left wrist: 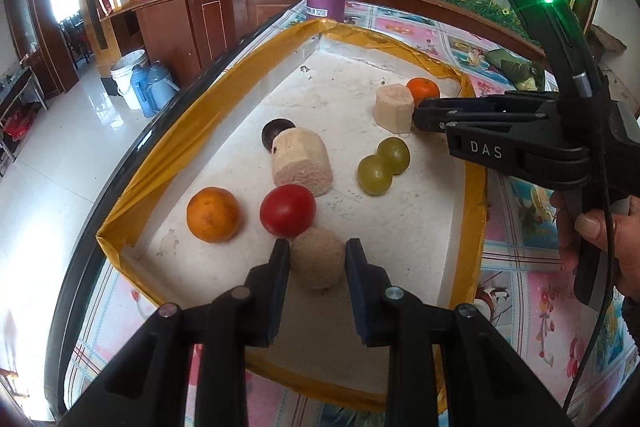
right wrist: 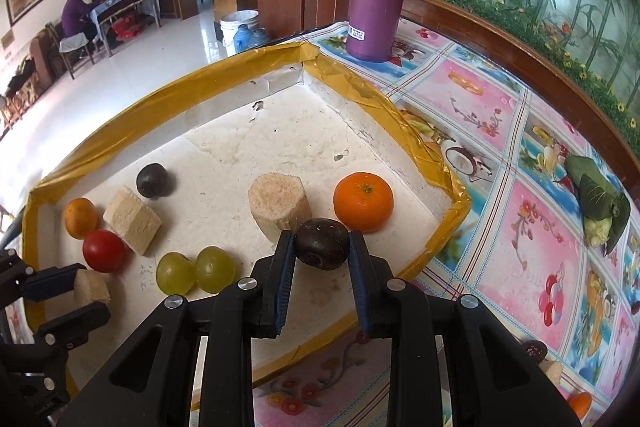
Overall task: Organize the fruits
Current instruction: 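Open the left tool to release the beige ball in the tray while the right tool releases the dark fruit, then withdraw both open tools back from the tray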
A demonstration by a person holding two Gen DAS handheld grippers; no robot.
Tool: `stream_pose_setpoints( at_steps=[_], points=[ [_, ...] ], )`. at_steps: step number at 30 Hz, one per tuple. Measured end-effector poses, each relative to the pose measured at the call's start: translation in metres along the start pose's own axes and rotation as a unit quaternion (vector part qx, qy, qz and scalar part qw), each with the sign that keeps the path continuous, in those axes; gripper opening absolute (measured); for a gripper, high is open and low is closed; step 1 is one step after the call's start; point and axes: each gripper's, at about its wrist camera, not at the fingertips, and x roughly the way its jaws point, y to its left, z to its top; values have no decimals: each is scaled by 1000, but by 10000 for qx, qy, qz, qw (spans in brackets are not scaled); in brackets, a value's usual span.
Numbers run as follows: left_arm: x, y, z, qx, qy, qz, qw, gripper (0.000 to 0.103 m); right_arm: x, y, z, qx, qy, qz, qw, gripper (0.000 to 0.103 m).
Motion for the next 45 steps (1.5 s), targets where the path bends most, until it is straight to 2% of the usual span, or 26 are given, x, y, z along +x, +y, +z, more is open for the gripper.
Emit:
stream_pose_setpoints(
  at_steps=[9,12,14,16,24,38,45],
  points=[
    [0,0,2,-109,39,3,9999,39,-1,1,0,-48,-2,-67,10000,27],
    [-4,-1,1,-107,10,10,9999,45,-4,3,-1,-43,-32,-88,9999,30],
    [-7,-2,1,-101,-31,59,9999,55,-7,5,-2,-78,-49,-142,9999,32],
    [-11,-1,0,-123,-75,96,9999,60,-10,6,-2,-79,-73,-177,9998,32],
    [-24,5,-3,-214,-159,184,9995,66,-38,-3,-11,291,-196,-76,9994,32],
    [-47,-27,-5,-87,-422,134,9990,80,-97,-17,-74,829,-72,-10,9965,35],
    [-58,-57,-12,68,-501,78,9987,84,-127,-34,-117,1093,-7,-225,9938,38]
  ],
)
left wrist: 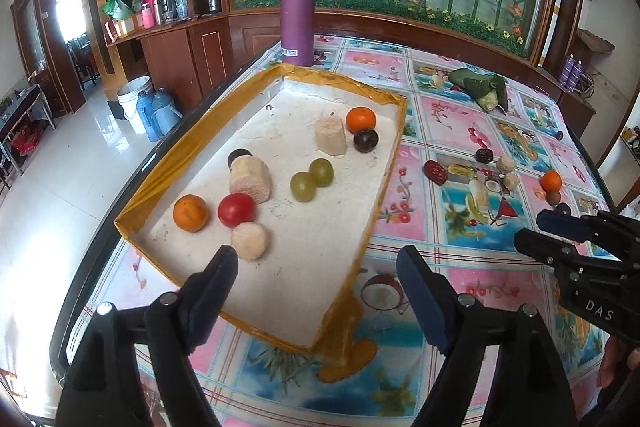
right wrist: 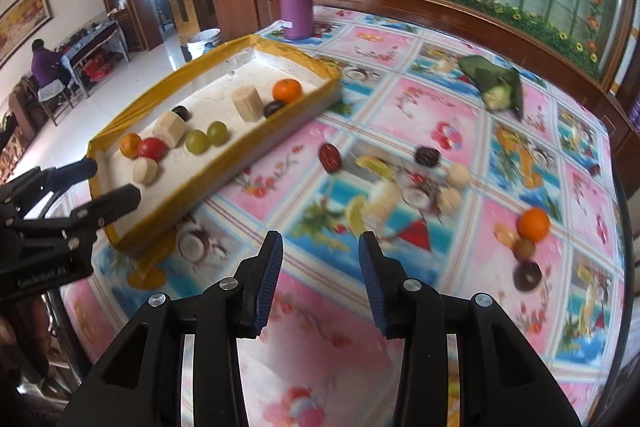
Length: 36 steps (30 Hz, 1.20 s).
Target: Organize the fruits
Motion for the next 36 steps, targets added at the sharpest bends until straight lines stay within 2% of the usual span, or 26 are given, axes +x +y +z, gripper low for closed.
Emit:
stream_pose_setpoints(
  at_steps=[5,8,10,13,17,20,22,24,28,34,36],
  points=[
    [-7,-19,-6,-10,-5,-31,10000,86,-17,-16,-29,108,56,-204,9997,41],
    [-14,-29,-13,-13,-42,59,10000,87,-26,-26,-44,240,44,-236,9994,51],
    [-18,-32,-19,-93,-51,103,9999,88,-34,-30,-51,306,-28,-274,9992,65],
    [-26,-32,-29,-265,-59,202,9994,90,-42,-35,-60,332,-128,-299,9989,70],
    [-38,-24,-44,-495,-106,327,9982,93,-44,-31,-67,493,-55,-174,9986,74],
    [-44,-12,-46,-572,-164,344,9976,95,-41,-20,-71,619,92,-57,9980,78],
    [-45,-3,-45,-622,-182,349,9973,96,-41,-7,-73,678,158,7,9976,87],
    [-45,9,-45,-709,-162,301,9969,96,-43,7,-73,643,86,-36,9979,87],
    [-43,32,-47,-792,-45,196,9967,96,-45,40,-65,521,-60,-391,9979,87],
    [-46,65,-48,-785,-135,245,9965,96,-46,76,-56,548,-225,-611,9964,87],
    [-45,74,-48,-819,-58,293,9962,96,-43,86,-54,556,-207,-672,9960,87]
  ],
)
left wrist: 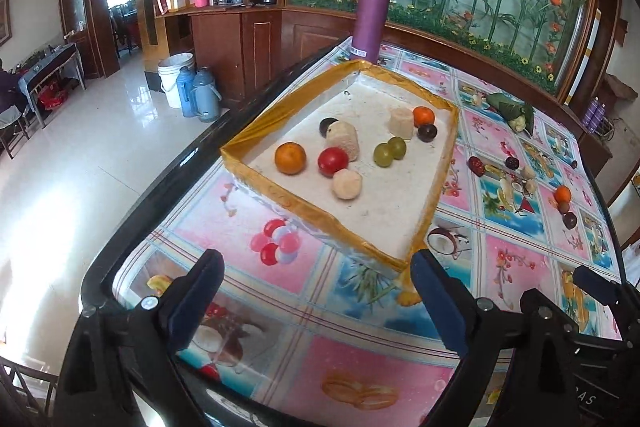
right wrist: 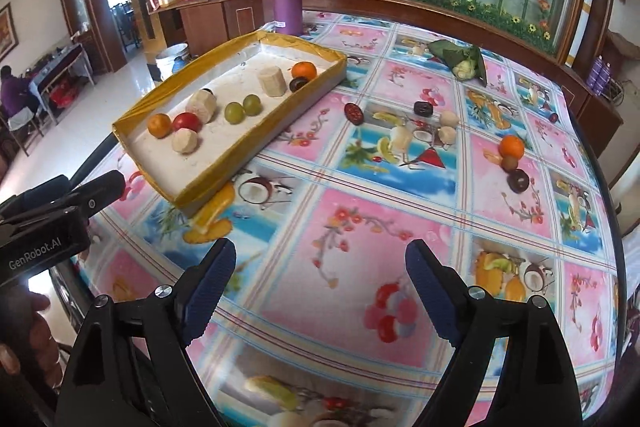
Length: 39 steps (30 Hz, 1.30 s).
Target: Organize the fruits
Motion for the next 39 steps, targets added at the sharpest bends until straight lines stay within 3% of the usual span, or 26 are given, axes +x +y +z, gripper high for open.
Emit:
stream_pose_setpoints(
  at_steps=[8,13,15,22,25,29,33,39],
  points=[
    [5,10,3,358,-60,-260,9990,100,-7,30,-1,48,-153,-303,9994,87],
    [1,7,6,556,-96,-197,9982,101,-9,38,-3,-117,-155,-500,9986,87],
    [-4,5,5,639,-292,-72,9975,101,-9,36,-4,-155,-186,-531,9983,87],
    [-16,7,10,374,-576,383,9969,103,-9,24,1,-114,-223,-532,9983,87],
    [-19,4,9,474,-629,271,9965,103,-11,23,1,-182,-282,-551,9979,87],
    [-23,-3,7,683,-757,413,9939,103,-11,24,0,-214,-286,-543,9979,87],
    [-22,-2,8,515,-542,96,9972,103,-11,24,-1,-206,-280,-530,9980,87],
    [-22,4,3,493,-601,231,9967,103,-11,27,-4,-293,-298,-593,9974,87]
  ],
)
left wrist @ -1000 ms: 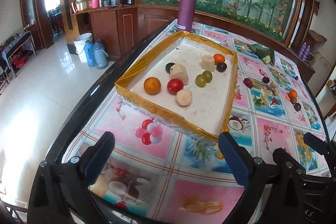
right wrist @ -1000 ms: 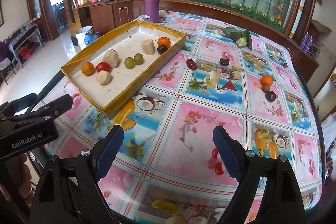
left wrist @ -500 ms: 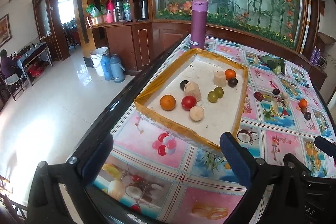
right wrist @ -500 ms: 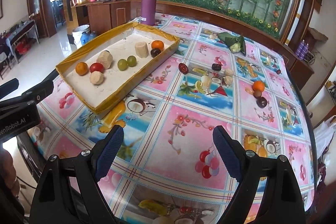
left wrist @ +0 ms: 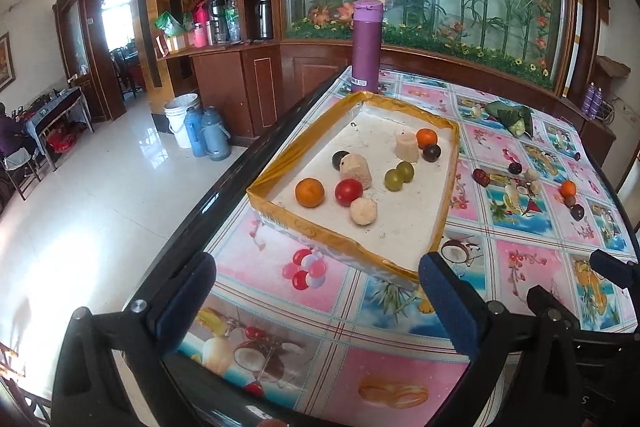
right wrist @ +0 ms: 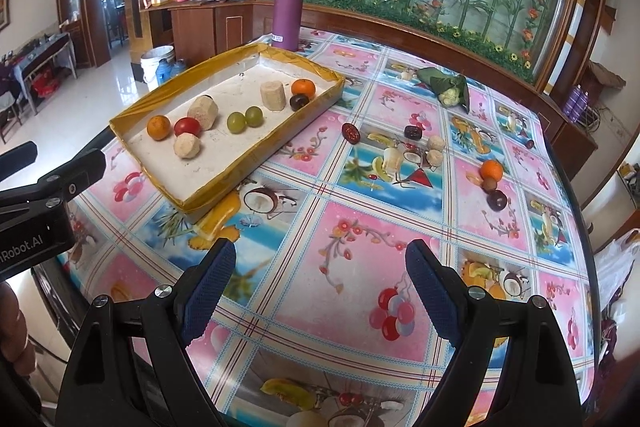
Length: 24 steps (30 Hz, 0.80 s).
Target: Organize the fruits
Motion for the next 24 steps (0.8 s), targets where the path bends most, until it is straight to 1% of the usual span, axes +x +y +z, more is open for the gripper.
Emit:
stream_pose_setpoints(
  at_steps=[3,6,10,14,16,24],
  points=[
    [3,3,-3,6,99,-1,10000,102,3,1,-1,10,64,-10,10000,87],
    [2,2,-4,94,104,13,9999,102,1,2,0,46,29,13,10000,87],
    [-5,1,-7,185,-52,-11,9998,103,-7,5,1,21,-167,-26,9999,87],
    [-10,3,-7,164,-244,-67,9995,103,-15,6,1,25,-502,-40,9987,87],
    [-8,4,-8,126,-267,-79,9995,103,-15,7,0,8,-572,-66,9983,87],
    [2,5,-6,-72,-166,-207,9996,102,-11,6,-3,45,-500,-144,9986,87]
  ],
)
